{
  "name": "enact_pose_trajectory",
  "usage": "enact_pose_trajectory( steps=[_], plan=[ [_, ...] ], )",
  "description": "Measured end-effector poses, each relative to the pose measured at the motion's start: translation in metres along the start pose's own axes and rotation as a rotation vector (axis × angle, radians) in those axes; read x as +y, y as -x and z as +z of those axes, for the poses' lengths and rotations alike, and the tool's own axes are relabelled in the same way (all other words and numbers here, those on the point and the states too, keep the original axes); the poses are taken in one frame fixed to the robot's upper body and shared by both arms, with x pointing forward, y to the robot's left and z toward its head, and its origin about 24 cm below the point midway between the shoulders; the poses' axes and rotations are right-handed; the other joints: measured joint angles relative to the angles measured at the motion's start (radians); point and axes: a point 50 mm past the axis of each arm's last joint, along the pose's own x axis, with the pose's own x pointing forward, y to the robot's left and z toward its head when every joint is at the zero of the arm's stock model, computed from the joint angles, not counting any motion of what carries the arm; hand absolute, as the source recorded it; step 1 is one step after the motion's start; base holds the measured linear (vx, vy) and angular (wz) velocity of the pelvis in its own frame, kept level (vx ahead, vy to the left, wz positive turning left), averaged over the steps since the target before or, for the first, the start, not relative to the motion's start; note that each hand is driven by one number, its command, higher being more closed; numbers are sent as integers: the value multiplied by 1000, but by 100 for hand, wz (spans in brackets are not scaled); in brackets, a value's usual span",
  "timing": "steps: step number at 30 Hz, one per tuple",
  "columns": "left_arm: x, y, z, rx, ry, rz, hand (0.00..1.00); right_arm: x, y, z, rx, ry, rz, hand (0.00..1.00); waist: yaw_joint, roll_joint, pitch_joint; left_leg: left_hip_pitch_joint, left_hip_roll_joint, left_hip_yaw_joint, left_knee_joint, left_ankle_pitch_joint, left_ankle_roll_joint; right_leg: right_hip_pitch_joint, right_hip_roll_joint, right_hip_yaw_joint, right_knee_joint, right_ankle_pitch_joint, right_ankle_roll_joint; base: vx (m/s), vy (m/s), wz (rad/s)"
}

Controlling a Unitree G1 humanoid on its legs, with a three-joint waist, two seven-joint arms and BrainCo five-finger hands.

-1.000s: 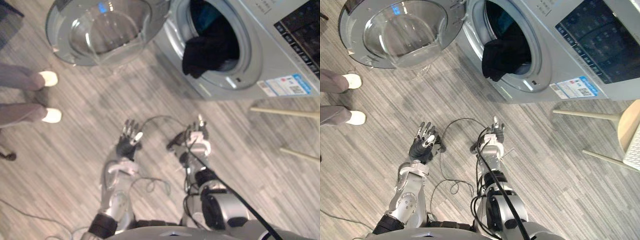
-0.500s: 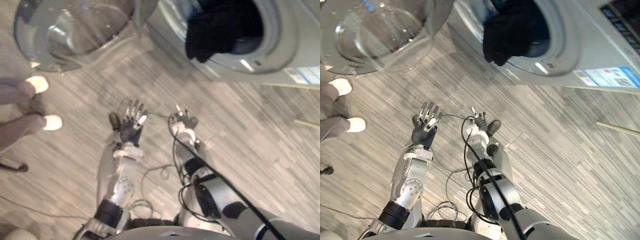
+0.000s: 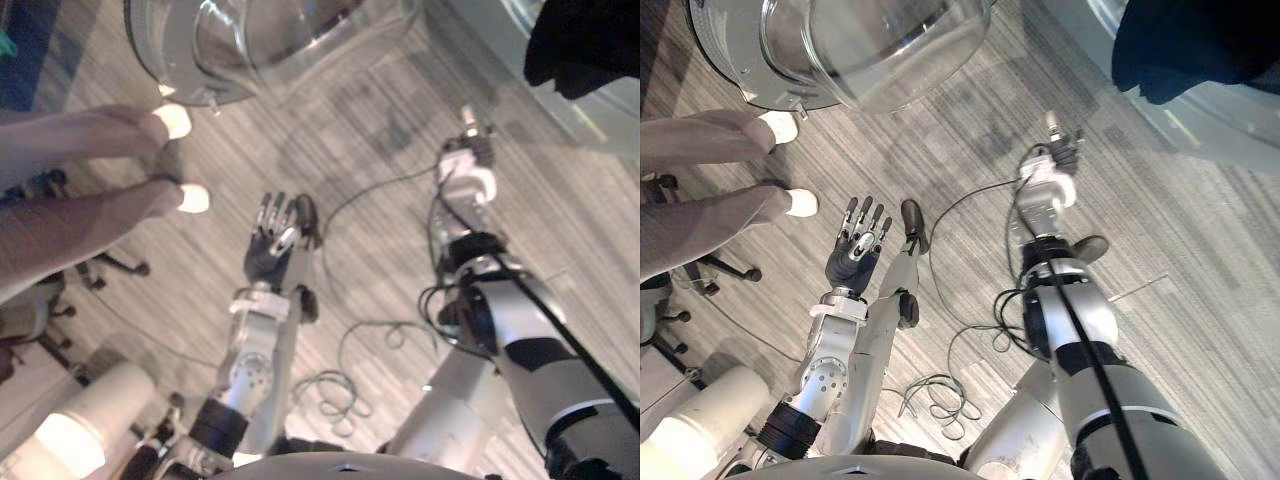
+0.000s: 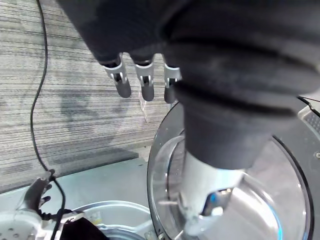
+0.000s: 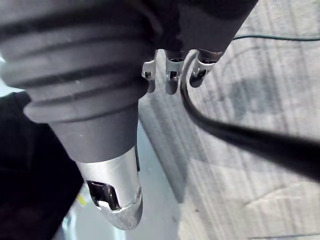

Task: Pick up the laundry basket with both hands and put the clothes into the washing machine.

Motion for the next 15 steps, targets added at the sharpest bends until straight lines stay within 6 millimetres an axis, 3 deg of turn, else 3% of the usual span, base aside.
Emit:
enact_pose_trajectory(
  steps=[3, 6, 8, 12, 15],
  plan=[
    [-4, 0, 1, -4, 48, -19, 0, 3, -11, 48, -137, -79, -19, 0, 4, 35, -6, -18, 2, -13, 0, 6, -1, -13, -7, -10, 17, -11, -2, 1, -58, 13],
    [-5, 0, -3, 11, 78, -22, 0, 9, -15, 74, -211, -120, -14, 0, 4, 38, -8, -44, 4, -13, -1, 13, -1, -52, -10, -2, 42, -20, -8, 12, -68, 6],
    [-7, 0, -5, 21, 88, -30, 0, 10, -15, 84, -236, -116, -10, 0, 2, 38, -8, -58, 6, -10, -1, 19, -5, -71, -8, 3, 46, -20, -9, 25, -76, 0],
    [-8, 0, -4, 16, 116, -27, 0, 13, -16, 86, -238, -118, -4, 0, 0, 38, -8, -61, 22, -8, -1, 22, -8, -74, 10, 2, 40, -18, -12, 29, -66, -10],
    [-15, -2, 2, -10, 145, -53, 0, 37, -16, 97, -261, -128, 61, 0, -1, 38, -8, -71, 43, -7, -1, 26, -14, -74, 30, -11, 25, -10, -22, 24, -77, -15]
  ],
)
